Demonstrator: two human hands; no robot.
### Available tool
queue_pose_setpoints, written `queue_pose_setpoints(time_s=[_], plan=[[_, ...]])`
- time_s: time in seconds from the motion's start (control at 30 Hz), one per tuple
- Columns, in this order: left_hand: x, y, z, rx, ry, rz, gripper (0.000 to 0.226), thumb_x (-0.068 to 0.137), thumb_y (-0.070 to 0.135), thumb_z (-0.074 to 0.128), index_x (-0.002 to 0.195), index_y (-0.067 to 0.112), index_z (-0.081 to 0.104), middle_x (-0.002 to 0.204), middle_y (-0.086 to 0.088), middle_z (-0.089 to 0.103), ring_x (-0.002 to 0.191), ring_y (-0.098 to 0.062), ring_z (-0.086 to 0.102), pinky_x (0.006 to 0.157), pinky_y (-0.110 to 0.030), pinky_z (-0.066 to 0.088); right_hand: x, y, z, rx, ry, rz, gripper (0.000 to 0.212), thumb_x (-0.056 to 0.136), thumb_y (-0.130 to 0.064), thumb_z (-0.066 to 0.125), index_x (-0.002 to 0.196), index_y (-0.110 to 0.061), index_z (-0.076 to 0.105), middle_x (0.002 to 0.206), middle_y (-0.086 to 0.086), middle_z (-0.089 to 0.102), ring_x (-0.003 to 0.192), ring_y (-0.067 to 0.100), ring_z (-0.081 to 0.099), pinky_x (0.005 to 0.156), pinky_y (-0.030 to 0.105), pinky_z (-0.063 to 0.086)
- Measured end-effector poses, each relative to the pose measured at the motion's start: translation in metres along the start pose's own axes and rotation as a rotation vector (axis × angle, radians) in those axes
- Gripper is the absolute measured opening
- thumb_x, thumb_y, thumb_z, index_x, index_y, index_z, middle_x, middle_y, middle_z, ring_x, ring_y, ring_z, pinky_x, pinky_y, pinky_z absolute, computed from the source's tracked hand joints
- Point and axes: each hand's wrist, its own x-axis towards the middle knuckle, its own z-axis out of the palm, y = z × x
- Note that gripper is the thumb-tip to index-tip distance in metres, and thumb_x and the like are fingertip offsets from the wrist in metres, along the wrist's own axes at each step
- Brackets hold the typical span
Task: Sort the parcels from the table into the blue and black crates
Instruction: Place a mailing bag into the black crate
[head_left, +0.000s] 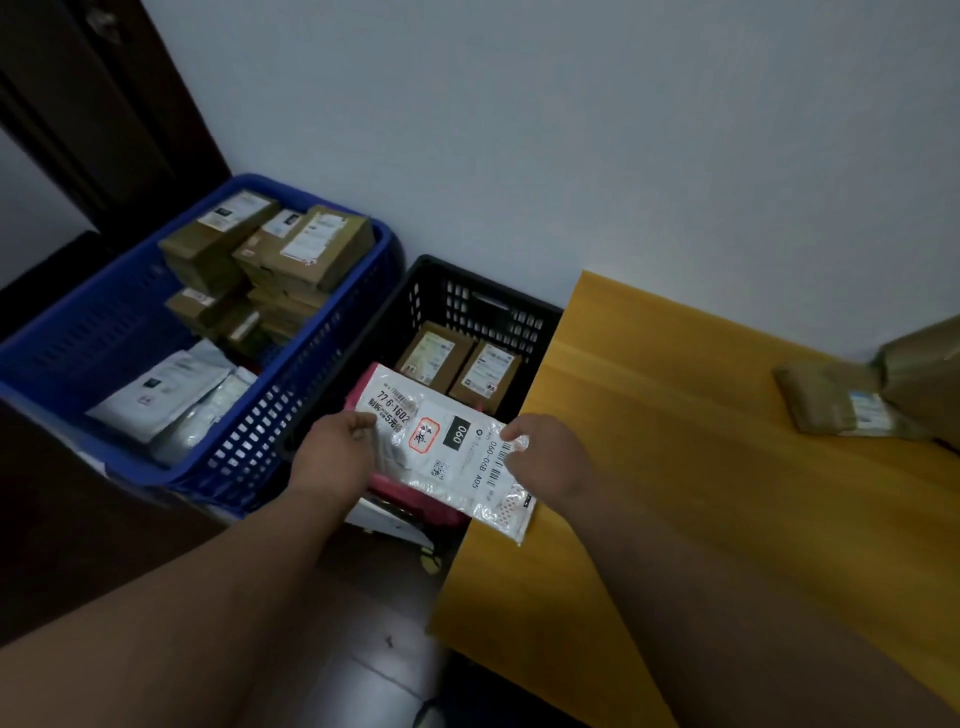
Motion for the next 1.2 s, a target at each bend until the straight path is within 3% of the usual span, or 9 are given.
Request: queue_pose_setpoints(time_s=[0.1,0.17,0.2,0.27,0.37,0.53,0.7,0.87,1.2], plan=[[0.032,0.001,-0.003,0.074,-0.028,-0.007,0.03,0.097,0.017,0.046,0.12,0.024,0.064,0.106,-0.003,0.068,0.08,-0.023,0.067,0.073,-0.034,0.055,0.034,-0.014,0.008,-0.13,-0.045,-0.049,0.045,0.086,-0.007,0.059,0.129,-0.018,0.058,0.131,0.005,0.05,0.115,0.023,0.052,0.085,0.028,0.049],[0.053,0.0,-0.003,0.129,-0.043,0.012,0.027,0.097,0.018,0.045,0.111,0.026,0.067,0.095,-0.005,0.069,0.07,-0.023,0.065,0.064,-0.03,0.05,0.056,-0.021,0.015,-0.257,-0.076,-0.081,0.051,0.086,-0.012,0.058,0.135,-0.021,0.053,0.133,0.005,0.048,0.122,0.027,0.046,0.097,0.034,0.044],[0.064,-0.002,-0.003,0.16,-0.053,0.02,0.029,0.098,0.019,0.045,0.117,0.024,0.066,0.099,-0.008,0.069,0.077,-0.028,0.066,0.067,-0.032,0.051,0.066,-0.024,0.019,-0.315,-0.087,-0.087,0.052,0.085,-0.015,0.057,0.136,-0.021,0.052,0.133,0.005,0.047,0.122,0.028,0.043,0.1,0.036,0.041],[0.084,-0.01,-0.001,0.217,-0.079,0.025,0.035,0.098,0.017,0.044,0.13,0.014,0.059,0.106,-0.013,0.067,0.092,-0.039,0.065,0.078,-0.041,0.055,0.083,-0.029,0.031,-0.406,-0.111,-0.077,0.05,0.084,-0.017,0.055,0.134,-0.021,0.052,0.132,0.004,0.046,0.121,0.028,0.039,0.099,0.038,0.036],[0.108,-0.025,0.003,0.29,-0.132,0.01,0.033,0.097,0.016,0.044,0.124,0.005,0.061,0.108,-0.018,0.064,0.092,-0.041,0.064,0.083,-0.048,0.056,0.102,-0.033,0.055,-0.506,-0.192,-0.039,0.048,0.081,-0.019,0.054,0.129,-0.02,0.052,0.131,0.005,0.045,0.119,0.028,0.037,0.097,0.04,0.031],[0.156,-0.05,0.013,0.505,-0.286,-0.028,0.034,0.097,0.017,0.045,0.125,0.005,0.06,0.122,-0.021,0.057,0.105,-0.035,0.059,0.092,-0.042,0.051,0.13,-0.029,0.096,-0.501,-0.273,0.093,0.047,0.079,-0.02,0.051,0.126,-0.02,0.05,0.131,0.008,0.044,0.12,0.031,0.034,0.103,0.048,0.027],[0.189,-0.071,0.017,0.709,-0.553,-0.127,0.039,0.097,0.022,0.045,0.133,0.006,0.051,0.135,-0.017,0.049,0.118,-0.03,0.051,0.101,-0.035,0.044,0.139,-0.024,0.131,-0.486,-0.414,0.273,0.057,0.085,-0.029,0.05,0.141,-0.025,0.04,0.146,0.007,0.035,0.135,0.034,0.027,0.112,0.055,0.017],[0.2,-0.075,0.02,0.858,-0.729,-0.182,0.062,0.097,0.027,0.044,0.153,0.013,0.021,0.159,-0.016,0.01,0.141,-0.03,0.026,0.116,-0.035,0.026,0.13,-0.02,0.147,-0.458,-0.5,0.355,0.061,0.09,-0.037,0.05,0.148,-0.03,0.033,0.157,0.005,0.022,0.142,0.034,0.018,0.116,0.054,0.012],[0.168,-0.029,0.025,0.718,-0.64,0.093,0.049,0.095,0.033,0.05,0.141,0.016,0.046,0.144,-0.01,0.045,0.124,-0.027,0.048,0.103,-0.034,0.042,0.096,-0.044,0.097,-0.327,-0.237,0.3,0.041,0.089,-0.027,0.05,0.129,-0.019,0.055,0.135,0.008,0.048,0.124,0.032,0.045,0.102,0.043,0.039]])
